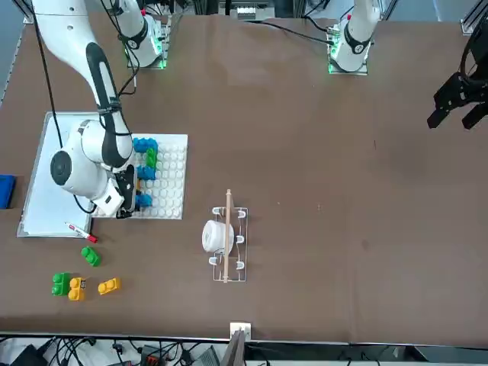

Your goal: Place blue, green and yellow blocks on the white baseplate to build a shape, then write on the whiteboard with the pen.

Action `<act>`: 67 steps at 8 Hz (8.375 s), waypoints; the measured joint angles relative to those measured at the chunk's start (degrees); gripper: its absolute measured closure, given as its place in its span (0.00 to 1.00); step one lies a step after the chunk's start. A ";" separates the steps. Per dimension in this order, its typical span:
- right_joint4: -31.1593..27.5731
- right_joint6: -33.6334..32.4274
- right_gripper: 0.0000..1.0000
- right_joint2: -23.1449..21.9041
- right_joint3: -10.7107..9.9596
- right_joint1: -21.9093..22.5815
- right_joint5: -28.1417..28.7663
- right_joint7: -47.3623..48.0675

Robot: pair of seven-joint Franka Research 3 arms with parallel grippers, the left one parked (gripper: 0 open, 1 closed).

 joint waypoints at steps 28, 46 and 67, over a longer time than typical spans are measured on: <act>0.28 0.82 0.00 -0.59 0.09 0.42 -0.31 0.78; 15.00 2.38 0.00 9.25 4.41 -23.03 -4.57 -9.31; 20.26 1.77 0.82 13.18 5.80 -24.04 -1.91 -10.96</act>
